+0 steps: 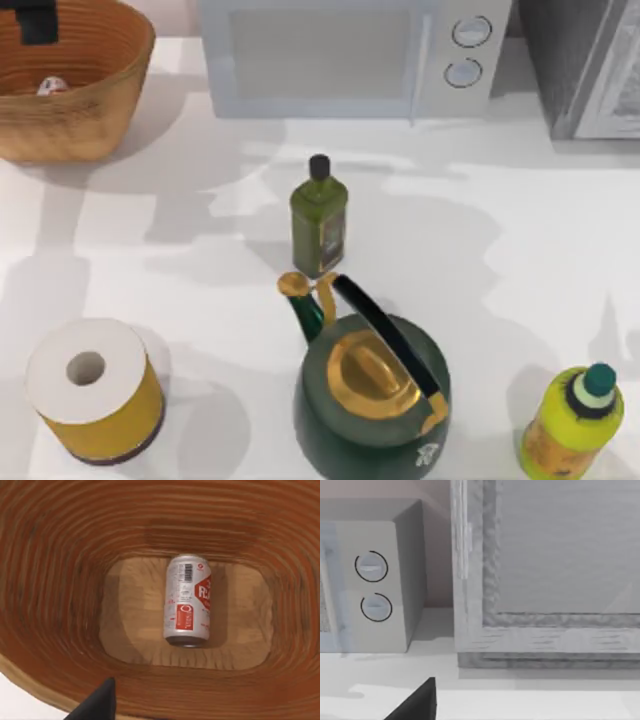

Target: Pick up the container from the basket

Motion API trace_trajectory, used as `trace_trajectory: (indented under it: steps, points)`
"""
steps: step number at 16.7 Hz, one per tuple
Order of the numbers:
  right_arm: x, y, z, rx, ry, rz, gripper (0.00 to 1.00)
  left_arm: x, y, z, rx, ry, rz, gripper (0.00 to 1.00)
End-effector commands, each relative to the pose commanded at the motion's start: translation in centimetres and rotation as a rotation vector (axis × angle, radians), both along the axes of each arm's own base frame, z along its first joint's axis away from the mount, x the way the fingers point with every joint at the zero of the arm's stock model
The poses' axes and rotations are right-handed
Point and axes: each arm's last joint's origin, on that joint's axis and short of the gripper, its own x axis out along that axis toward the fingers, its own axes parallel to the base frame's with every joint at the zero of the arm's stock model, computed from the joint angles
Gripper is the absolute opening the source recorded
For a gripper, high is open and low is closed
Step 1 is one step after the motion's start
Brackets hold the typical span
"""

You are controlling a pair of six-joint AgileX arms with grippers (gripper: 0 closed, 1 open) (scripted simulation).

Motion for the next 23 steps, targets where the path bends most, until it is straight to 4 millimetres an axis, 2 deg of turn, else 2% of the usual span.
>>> trace_trajectory:
  steps: [3, 6, 11, 13, 15, 20, 21, 23]
  points:
    - [0.0, 0.0, 0.0, 0.000, 0.000, 0.000, 1.00, 3.5, 1.0, -0.8, 0.027, 0.061, 0.017, 1.00]
    - [0.0, 0.0, 0.0, 0.000, 0.000, 0.000, 1.00, 7.3, 1.8, -4.0, 0.034, 0.171, 0.018, 1.00]
    - [0.0, 0.0, 0.0, 0.000, 0.000, 0.000, 1.00, 10.6, 2.3, -7.7, 0.022, 0.308, -0.023, 1.00]
    - [0.0, 0.0, 0.0, 0.000, 0.000, 0.000, 1.00, 11.4, 2.1, -9.4, 0.001, 0.361, -0.052, 1.00]
    - [0.0, 0.0, 0.0, 0.000, 0.000, 0.000, 1.00, 11.8, 1.8, -10.1, -0.020, 0.385, -0.076, 1.00]
    - [0.0, 0.0, 0.0, 0.000, 0.000, 0.000, 1.00, 11.8, 1.7, -10.3, -0.026, 0.389, -0.082, 1.00]
    - [0.0, 0.0, 0.0, 0.000, 0.000, 0.000, 1.00, 11.8, 1.8, -9.7, -0.021, 0.372, -0.080, 1.00]
    - [0.0, 0.0, 0.0, 0.000, 0.000, 0.000, 1.00, 12.0, 1.8, -10.4, -0.024, 0.384, -0.081, 1.00]
